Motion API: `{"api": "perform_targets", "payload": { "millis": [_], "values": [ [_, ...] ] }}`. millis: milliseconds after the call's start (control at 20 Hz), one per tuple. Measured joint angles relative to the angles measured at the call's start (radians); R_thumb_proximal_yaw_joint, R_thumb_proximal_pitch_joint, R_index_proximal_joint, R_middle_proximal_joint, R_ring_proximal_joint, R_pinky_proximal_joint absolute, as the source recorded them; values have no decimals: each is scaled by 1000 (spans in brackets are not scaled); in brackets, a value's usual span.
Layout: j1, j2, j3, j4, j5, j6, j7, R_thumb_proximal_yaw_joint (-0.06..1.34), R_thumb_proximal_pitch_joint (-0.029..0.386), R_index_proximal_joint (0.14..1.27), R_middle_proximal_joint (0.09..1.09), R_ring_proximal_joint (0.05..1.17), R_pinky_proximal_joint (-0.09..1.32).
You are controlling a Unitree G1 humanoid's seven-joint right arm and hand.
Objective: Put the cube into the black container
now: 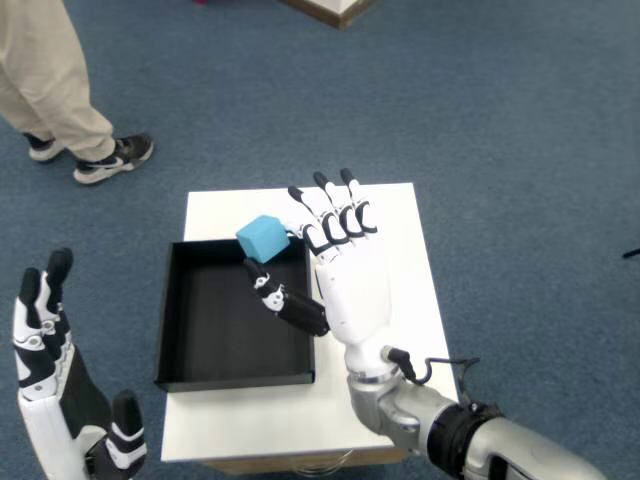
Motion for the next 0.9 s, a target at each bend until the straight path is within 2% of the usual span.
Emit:
{"api": "perform_targets", "payload": {
  "millis": [250, 550, 900],
  "values": [
    [-49, 15, 65, 31, 13, 12, 62, 1218, 153, 1148, 419, 269, 106],
    [-71, 24, 158, 121, 97, 21, 202, 1221, 152, 1145, 428, 275, 114],
    [-74, 40, 222, 156, 145, 28, 338, 1214, 151, 1144, 436, 283, 136]
  ]
}}
